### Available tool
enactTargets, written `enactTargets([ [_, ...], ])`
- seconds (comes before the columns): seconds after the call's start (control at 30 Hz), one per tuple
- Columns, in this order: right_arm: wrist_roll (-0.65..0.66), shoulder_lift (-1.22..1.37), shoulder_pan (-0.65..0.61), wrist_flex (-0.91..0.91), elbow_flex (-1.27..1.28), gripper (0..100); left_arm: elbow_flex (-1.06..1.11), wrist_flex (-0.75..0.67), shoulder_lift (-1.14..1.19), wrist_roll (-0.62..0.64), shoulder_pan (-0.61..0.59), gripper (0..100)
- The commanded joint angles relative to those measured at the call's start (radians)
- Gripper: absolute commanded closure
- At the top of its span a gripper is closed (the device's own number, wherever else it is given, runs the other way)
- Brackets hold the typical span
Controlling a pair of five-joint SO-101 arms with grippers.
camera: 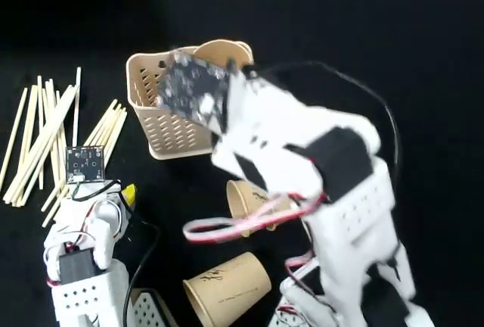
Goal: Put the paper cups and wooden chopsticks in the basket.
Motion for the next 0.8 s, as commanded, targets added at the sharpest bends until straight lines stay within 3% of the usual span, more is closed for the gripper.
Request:
enactTargets([
  [0.0,-0.015,-0.157,0.021,0.037,0.263,65.9,0.013,-0.017,-0.003,-0.008,0.002,73],
  [0.2,-0.044,-0.461,0.015,0.029,0.642,65.6,0.013,-0.017,-0.003,-0.008,0.005,73],
  [0.4,-0.084,-0.725,-0.043,-0.097,0.923,65.6,0.013,-0.017,-0.003,-0.008,0.008,73],
  [0.77,-0.071,-0.693,-0.081,-0.341,1.165,65.5,0.013,-0.017,-0.003,-0.008,0.002,73],
])
